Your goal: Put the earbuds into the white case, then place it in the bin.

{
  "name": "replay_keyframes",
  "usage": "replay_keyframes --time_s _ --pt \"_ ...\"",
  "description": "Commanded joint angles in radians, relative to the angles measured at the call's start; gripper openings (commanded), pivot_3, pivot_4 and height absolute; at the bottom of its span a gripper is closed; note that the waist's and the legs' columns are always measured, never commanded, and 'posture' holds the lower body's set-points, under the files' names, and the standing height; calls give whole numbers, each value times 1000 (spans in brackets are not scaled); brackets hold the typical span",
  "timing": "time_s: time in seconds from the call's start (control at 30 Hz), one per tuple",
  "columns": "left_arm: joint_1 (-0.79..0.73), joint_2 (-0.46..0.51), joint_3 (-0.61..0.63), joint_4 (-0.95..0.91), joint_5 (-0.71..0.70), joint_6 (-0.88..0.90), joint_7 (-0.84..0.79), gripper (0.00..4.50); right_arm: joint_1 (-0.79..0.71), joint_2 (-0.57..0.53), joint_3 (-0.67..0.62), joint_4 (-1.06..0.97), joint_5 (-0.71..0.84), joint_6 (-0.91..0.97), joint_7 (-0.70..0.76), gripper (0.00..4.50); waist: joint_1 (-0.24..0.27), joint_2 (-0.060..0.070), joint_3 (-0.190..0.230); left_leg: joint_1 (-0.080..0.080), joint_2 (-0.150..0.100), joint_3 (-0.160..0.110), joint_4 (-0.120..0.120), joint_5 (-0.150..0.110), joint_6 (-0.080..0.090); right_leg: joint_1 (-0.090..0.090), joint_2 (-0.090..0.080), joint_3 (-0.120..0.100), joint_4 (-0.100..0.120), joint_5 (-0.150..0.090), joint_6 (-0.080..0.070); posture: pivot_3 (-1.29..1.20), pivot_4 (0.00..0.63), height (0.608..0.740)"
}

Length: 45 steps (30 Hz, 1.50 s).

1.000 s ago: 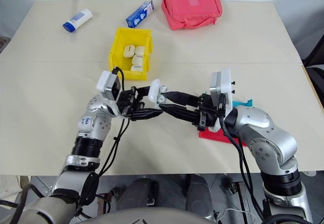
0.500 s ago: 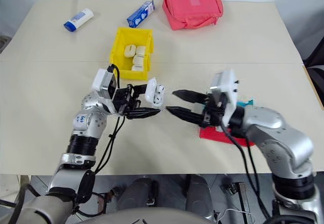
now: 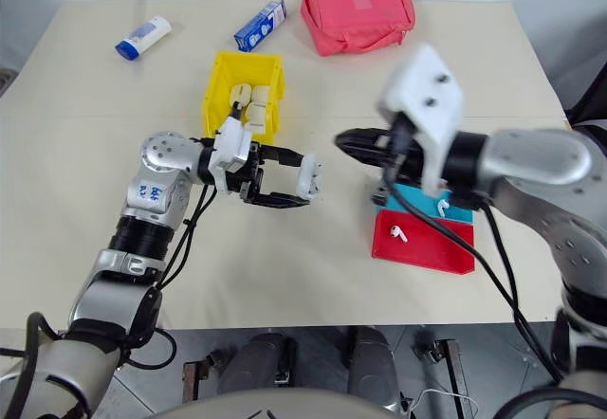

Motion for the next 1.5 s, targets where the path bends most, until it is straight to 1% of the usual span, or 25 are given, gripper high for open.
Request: replay_keyframes --time_s 0.03,0.17,0.3,0.43,0.6,0.63,0.7,0.73,0.77,0.8,0.83,0.87,0.93,0.97,1.0,1.1,1.27,1.33,1.5 --pt "-26 1 -9 14 15 -22 5 2751 -69 29 82 20 -38 50 10 52 0 0 0 0 0 0 0 0 0 0 0 -1 0 0 0 0 150 740" --pt "-40 -10 -10 34 19 -32 14 2751 -116 80 158 50 -89 45 37 52 -1 0 0 -2 -4 1 1 1 2 -1 -1 0 0 1 2 0 150 740" --pt "-35 -9 -6 33 14 -38 13 2751 -85 67 184 47 -134 46 65 52 -1 -1 0 -2 -4 0 2 2 3 0 -1 0 0 1 2 0 150 740" --pt "-30 -6 3 25 2 -37 12 2751 -23 -4 149 13 -151 66 95 52 0 -1 0 -2 -4 0 2 2 2 0 -1 -1 0 2 3 0 150 740" --pt "-30 0 18 24 -12 -38 12 2751 60 -92 65 -14 -149 82 110 52 -1 -1 -1 -2 -4 0 2 2 2 0 -1 -1 0 2 3 0 150 740" --pt "-30 -1 24 24 -16 -41 15 2751 86 -108 35 -19 -150 69 115 52 -1 -1 -1 -2 -4 0 2 2 2 0 -1 -1 0 2 3 0 150 740" --pt "-31 -3 40 23 -26 -45 27 2751 152 -115 -65 -21 -140 49 107 52 1 -2 0 -2 -4 0 2 2 2 0 -1 -1 0 2 3 0 150 740" --pt "-32 -7 54 20 -37 -43 36 2751 206 -96 -142 -19 -137 -1 115 52 1 -2 0 -2 -4 0 2 2 2 0 -1 -1 0 2 3 0 150 740" --pt "-32 -8 67 14 -46 -32 47 2751 274 -51 -251 -12 -91 -38 129 52 3 -2 0 -2 -4 0 2 2 2 0 -1 -1 0 2 3 0 150 740" --pt "-33 -8 75 11 -52 -23 55 2751 322 -19 -324 -7 -58 -67 142 52 4 -3 0 -2 -4 0 2 2 2 1 -1 -1 -1 2 3 0 150 740" --pt "-34 -8 87 10 -62 -13 61 2751 408 25 -420 -1 -37 -148 202 52 6 -4 0 -1 -4 -1 2 2 2 2 -1 -2 -1 2 3 0 150 740" --pt "-35 -7 93 9 -67 -6 65 2751 466 51 -479 2 -25 -202 246 52 12 -4 0 -1 -4 0 1 2 2 2 -1 -1 -1 2 4 0 150 740" --pt "-39 -2 103 21 -67 -5 72 2751 599 32 -524 24 -42 -255 351 433 19 -3 0 1 -4 1 1 2 2 4 -1 -1 -1 2 4 0 150 740" --pt "-40 1 106 25 -65 -5 73 2751 635 17 -526 33 -40 -258 380 629 23 -3 0 1 -5 2 1 2 2 4 -1 0 -1 3 5 0 150 740" --pt "-45 4 108 34 -60 -9 73 2751 654 12 -532 56 -12 -248 405 976 22 -4 0 2 -5 3 1 2 3 5 -1 0 -1 3 5 0 150 740" --pt "-78 18 118 73 -46 -21 87 2751 680 0 -518 122 -8 -299 500 2000 22 -4 0 4 -5 4 1 2 3 5 -1 2 -1 4 6 0 150 740" --pt "-106 50 134 106 -38 -26 109 2751 703 -19 -502 183 -35 -374 608 3707 22 -4 0 3 -4 4 1 1 3 4 -1 1 -1 3 5 0 150 740" --pt "-124 72 149 142 -27 -28 144 2751 701 -16 -502 201 -52 -399 602 4426 21 -4 1 4 -4 4 1 1 3 4 -1 1 -1 3 5 0 150 740" --pt "-189 122 182 279 18 -31 269 2751 711 2 -505 198 -83 -438 553 4471 26 -4 1 4 -4 4 1 2 2 4 -1 1 -1 3 5 0 150 740"
